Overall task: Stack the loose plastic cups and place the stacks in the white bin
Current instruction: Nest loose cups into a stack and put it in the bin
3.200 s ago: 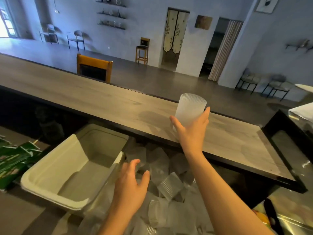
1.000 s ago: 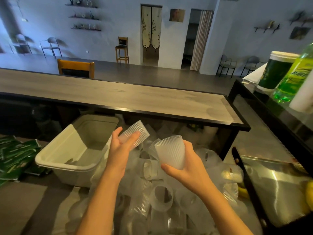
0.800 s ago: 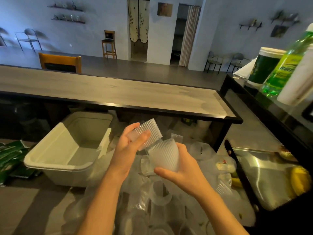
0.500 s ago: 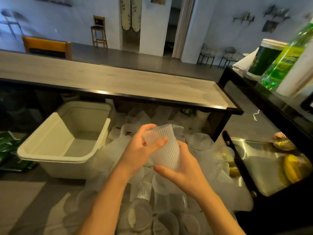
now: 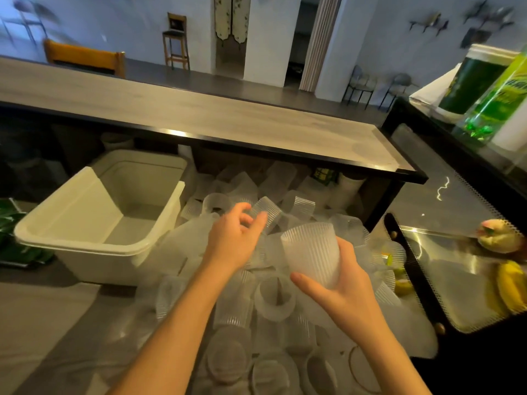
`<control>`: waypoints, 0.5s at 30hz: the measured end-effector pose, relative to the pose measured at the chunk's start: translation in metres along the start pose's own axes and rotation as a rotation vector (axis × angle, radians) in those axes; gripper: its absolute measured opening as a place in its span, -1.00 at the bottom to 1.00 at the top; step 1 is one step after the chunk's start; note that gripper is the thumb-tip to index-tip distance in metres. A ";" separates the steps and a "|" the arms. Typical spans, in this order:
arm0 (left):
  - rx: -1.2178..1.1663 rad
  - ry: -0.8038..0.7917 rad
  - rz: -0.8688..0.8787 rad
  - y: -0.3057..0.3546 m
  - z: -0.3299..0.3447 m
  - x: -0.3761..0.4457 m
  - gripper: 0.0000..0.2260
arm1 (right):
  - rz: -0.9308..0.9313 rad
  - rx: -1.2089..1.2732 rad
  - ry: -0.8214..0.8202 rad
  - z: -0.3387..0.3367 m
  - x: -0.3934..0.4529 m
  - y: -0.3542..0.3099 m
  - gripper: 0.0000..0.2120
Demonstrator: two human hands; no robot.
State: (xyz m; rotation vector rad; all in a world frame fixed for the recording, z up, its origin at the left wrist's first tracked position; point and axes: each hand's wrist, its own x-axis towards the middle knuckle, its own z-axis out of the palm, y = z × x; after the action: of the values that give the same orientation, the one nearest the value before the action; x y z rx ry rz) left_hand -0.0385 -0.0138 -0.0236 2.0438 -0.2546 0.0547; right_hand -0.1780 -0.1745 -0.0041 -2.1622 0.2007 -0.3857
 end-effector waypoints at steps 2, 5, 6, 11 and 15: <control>0.194 -0.029 0.145 -0.007 0.007 0.017 -0.51 | -0.010 -0.017 -0.003 -0.008 0.003 0.006 -0.39; 0.496 -0.133 0.375 -0.011 0.016 0.043 -0.42 | -0.031 -0.060 -0.003 -0.019 0.013 0.015 -0.39; 0.562 -0.171 0.436 -0.012 0.020 0.050 -0.41 | -0.041 -0.070 -0.006 -0.021 0.017 0.018 -0.39; 0.844 -0.404 0.488 -0.019 0.026 0.076 -0.35 | -0.082 -0.063 0.009 -0.022 0.033 0.025 -0.38; 0.971 -0.501 0.518 -0.022 0.020 0.092 -0.32 | -0.118 -0.064 0.023 -0.021 0.042 0.030 -0.38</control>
State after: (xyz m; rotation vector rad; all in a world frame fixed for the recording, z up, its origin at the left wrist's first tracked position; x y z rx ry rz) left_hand 0.0541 -0.0363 -0.0386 2.8633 -1.2696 -0.0249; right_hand -0.1455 -0.2195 -0.0085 -2.2402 0.0991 -0.4771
